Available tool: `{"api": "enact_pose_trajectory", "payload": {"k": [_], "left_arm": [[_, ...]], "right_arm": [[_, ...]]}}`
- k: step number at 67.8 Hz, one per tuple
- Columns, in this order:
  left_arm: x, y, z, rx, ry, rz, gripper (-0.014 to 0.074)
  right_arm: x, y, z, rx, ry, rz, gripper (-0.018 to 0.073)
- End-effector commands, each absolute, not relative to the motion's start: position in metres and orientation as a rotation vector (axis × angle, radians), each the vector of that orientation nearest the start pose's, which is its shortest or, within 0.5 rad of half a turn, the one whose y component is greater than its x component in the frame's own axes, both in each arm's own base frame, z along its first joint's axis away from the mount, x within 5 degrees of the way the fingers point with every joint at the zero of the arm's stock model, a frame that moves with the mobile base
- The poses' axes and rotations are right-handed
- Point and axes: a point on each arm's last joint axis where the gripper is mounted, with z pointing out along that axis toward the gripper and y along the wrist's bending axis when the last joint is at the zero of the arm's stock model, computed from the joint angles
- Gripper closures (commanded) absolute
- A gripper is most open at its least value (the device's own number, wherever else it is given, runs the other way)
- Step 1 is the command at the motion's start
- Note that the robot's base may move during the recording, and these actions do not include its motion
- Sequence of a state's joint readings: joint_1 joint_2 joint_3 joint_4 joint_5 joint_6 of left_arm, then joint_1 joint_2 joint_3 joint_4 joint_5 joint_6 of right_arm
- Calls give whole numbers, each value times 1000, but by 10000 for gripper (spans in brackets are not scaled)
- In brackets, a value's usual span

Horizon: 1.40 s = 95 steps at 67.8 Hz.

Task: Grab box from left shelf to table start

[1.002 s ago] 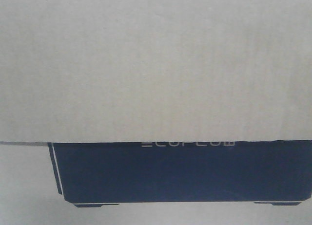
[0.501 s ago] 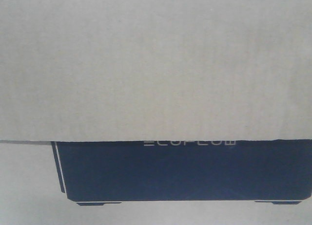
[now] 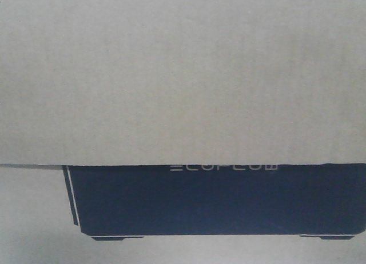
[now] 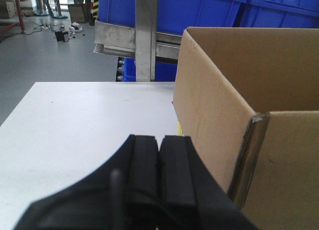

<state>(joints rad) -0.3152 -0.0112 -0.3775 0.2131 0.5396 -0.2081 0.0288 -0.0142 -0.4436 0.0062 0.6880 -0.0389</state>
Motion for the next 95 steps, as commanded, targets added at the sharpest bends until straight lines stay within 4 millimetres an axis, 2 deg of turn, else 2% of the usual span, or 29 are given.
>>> {"api": "enact_pose_trajectory", "payload": {"k": [1, 51, 59, 73, 84, 91, 95], "left_arm": [[18, 3, 303, 155, 1483, -200, 696], [18, 1, 301, 128, 1491, -241, 696], [20, -2, 296, 109, 1496, -191, 696], [37, -4, 265, 55, 1477, -118, 696], [51, -4, 223, 37, 1517, -97, 696], [55, -4, 207, 28, 1456, -94, 696], [55, -4, 206, 24, 1489, -88, 696]], "right_arm": [[11, 0, 311, -57, 1581, -17, 503], [11, 0, 311, -57, 1580, -17, 503], [11, 0, 311, -57, 1580, -17, 503], [11, 0, 311, -57, 1583, -17, 503], [11, 0, 311, -57, 1583, -17, 503], [11, 0, 311, -57, 1583, -17, 503], [11, 0, 311, -57, 1583, -17, 503]]}}
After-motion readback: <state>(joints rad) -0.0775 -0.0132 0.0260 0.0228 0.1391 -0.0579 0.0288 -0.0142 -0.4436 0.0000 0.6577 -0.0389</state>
